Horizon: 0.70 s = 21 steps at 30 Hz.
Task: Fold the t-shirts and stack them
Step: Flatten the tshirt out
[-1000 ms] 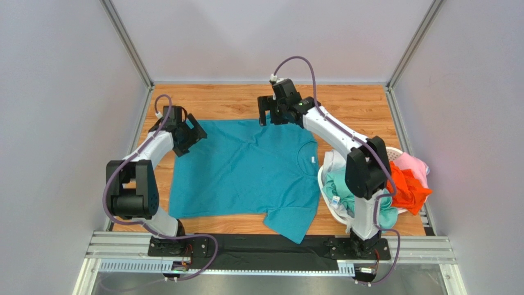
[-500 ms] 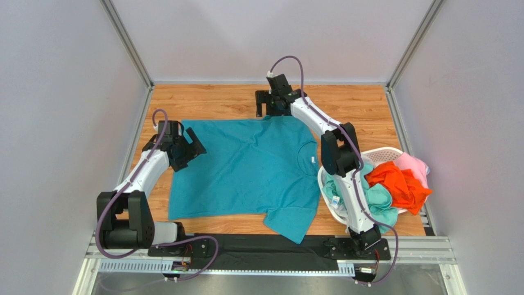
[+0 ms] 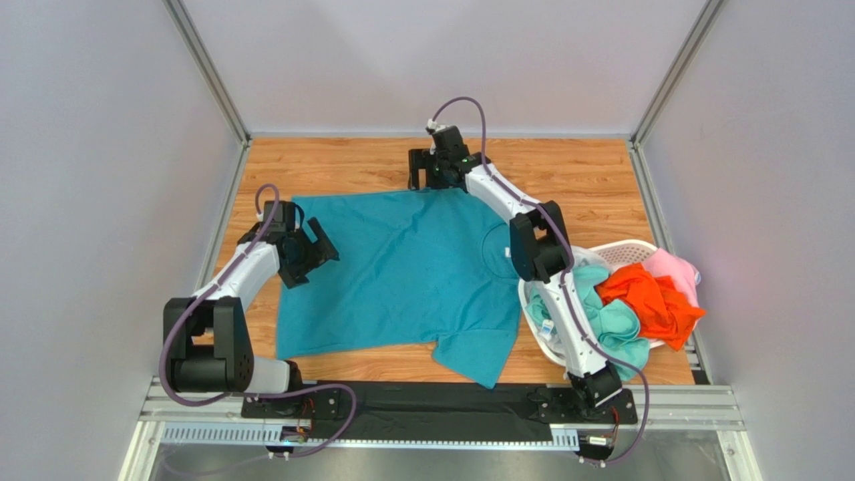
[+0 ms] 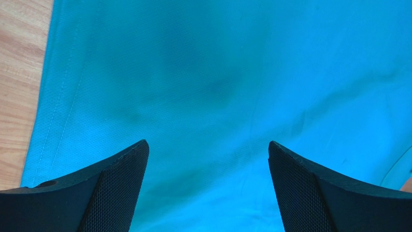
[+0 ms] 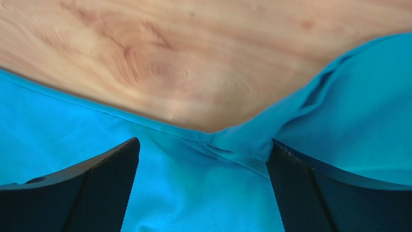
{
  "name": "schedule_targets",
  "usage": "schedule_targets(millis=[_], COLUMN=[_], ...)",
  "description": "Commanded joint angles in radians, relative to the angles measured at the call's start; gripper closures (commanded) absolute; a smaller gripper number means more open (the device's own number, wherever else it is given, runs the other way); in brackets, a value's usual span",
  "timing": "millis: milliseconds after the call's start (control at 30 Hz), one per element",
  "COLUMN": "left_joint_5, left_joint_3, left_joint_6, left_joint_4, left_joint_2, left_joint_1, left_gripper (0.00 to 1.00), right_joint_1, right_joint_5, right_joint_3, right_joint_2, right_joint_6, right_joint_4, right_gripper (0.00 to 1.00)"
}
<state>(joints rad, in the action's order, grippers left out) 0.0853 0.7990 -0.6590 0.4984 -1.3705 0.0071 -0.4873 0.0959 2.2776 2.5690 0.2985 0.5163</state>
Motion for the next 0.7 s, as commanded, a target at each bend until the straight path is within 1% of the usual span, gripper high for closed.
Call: schedule_targets(millis=[0, 133, 300, 467, 533, 667], left_joint_5=[0.011, 0.013, -0.004, -0.005, -0.012, -0.035], left_joint_3=[0.0, -0.006, -0.012, -0.026, -0.027, -0.029], left_joint_6=[0.021, 0.021, 0.019, 0.016, 0.019, 0.022], left_joint_4=[-0.001, 0.002, 0.015, 0.019, 0.025, 0.031], left_joint_2=[-0.015, -0.007, 0.005, 0.016, 0.019, 0.022], left_joint_1=[-0.002, -0.004, -0.004, -0.004, -0.004, -0.004], left_gripper=[0.0, 0.0, 0.0, 0.0, 0.0, 0.0], right_joint_1=[0.001, 0.001, 0.001, -0.002, -0.007, -0.023], right_joint_5=[0.007, 0.011, 0.013, 0.039, 0.051, 0.051], right_joint_3=[0.104, 0.154, 0.161, 0.178, 0.204, 0.227], right_joint_2=[0.062, 0.094, 0.077, 0.105, 0.143, 0.191], right_joint_6=[0.007, 0.031, 0.059, 0.111, 0.157, 0.18], right_joint_4=[-0.145, -0.264, -0.331, -0.439, -0.446, -0.449], right_gripper=[0.0, 0.0, 0.0, 0.0, 0.0, 0.0])
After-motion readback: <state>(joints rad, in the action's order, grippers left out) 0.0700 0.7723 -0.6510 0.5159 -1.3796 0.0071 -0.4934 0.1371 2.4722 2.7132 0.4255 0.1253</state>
